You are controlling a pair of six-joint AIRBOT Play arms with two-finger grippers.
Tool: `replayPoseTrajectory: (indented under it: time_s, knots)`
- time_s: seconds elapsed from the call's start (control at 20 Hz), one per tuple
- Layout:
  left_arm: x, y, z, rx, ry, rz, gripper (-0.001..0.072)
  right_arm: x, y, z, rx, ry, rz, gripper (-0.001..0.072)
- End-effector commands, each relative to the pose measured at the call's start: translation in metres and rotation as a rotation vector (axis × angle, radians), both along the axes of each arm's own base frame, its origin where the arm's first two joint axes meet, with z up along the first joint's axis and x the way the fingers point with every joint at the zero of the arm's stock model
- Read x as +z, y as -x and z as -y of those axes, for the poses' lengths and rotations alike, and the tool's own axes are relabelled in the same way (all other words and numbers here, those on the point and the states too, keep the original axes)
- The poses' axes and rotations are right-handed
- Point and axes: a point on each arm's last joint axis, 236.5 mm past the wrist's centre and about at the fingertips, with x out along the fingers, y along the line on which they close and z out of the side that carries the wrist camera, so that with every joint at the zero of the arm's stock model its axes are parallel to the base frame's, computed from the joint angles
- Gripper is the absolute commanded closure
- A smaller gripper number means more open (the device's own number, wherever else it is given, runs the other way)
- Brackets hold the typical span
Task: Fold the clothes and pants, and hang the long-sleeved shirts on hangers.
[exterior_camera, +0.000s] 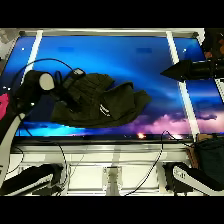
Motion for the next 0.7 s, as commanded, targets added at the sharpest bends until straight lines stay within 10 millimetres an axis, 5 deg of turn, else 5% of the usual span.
replayPoseTrajectory:
  time_s: [0.0,0.15,0.3,0.35,0.65]
  knots:
    - [-0.027,0.021,0.023,-0.001,0.0,-0.115,0.0226,0.002,-0.006,0.001,-0.018,-0.006,0.017,0.0293]
    - [-0.04,0.015,0.069,0.119,0.04,-0.082,0.0226,0.003,-0.012,0.004,-0.042,-0.002,0.031,0.0276]
    - [-0.059,-0.002,0.099,0.221,0.005,0.03,0.0227,-0.002,-0.014,0.006,-0.045,0.012,0.022,0.0086]
    - [-0.068,-0.003,0.104,0.249,-0.02,0.054,0.0227,-0.004,-0.014,0.007,-0.047,0.019,0.02,0.0083]
    - [-0.096,-0.024,0.088,0.436,-0.19,0.207,0.0292,-0.002,-0.019,0.009,-0.067,0.017,0.037,0.0084]
